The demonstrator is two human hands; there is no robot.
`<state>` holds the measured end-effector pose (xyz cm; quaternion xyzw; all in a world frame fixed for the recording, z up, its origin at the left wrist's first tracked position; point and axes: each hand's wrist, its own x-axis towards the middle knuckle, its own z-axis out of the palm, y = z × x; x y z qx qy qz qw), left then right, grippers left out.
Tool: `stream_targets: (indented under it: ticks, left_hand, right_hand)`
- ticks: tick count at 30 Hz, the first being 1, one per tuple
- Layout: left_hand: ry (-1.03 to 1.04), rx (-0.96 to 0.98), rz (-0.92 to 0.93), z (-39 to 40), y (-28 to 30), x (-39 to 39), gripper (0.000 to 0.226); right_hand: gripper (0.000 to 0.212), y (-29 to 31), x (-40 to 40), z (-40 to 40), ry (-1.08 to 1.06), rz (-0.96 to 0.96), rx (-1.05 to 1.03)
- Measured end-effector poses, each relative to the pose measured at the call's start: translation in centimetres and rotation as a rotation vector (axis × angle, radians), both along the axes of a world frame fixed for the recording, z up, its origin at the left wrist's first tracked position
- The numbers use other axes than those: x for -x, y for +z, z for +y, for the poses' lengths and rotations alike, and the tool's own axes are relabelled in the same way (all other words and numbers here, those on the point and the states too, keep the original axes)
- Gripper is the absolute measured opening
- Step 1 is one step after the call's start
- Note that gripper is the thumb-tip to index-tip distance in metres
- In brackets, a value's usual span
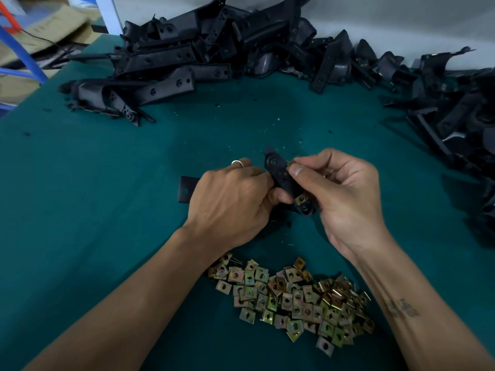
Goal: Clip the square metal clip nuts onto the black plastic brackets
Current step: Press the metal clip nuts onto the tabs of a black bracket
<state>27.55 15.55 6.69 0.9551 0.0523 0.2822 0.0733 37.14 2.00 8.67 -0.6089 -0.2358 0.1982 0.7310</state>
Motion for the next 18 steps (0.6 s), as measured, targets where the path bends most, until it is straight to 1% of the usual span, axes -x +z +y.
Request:
stream_targets:
  ticks: [4, 8, 10, 14, 18]
  left_hand:
    - [-0.011, 0.018, -0.049, 0.1, 0.1, 0.0, 0.054]
    - [-0.029, 0.039, -0.081, 0.1, 0.1, 0.1, 0.047]
    - [-0.039, 0.056, -0.082, 0.1, 0.1, 0.1, 0.043]
    - [-0.049, 0.069, -0.071, 0.2, 0.0, 0.1, 0.041]
    - [-0.014, 0.072, -0.024, 0.3, 0.2, 0.1, 0.047]
  right_hand:
    - [0.015, -0.5, 0.6, 0.3, -0.02, 0.062, -0.111]
    - [0.012, -0.9, 1.3, 0.7, -0.036, 0.09, -0.163]
    - [0.014, -1.0, 1.4, 0.7, -0.013, 0.101, -0.171]
    - [0.026, -0.8, 1.6, 0.8, 0.036, 0.116, -0.195]
    - [0.022, -0.9, 1.5, 0.6, 0.071, 0.076, -0.137]
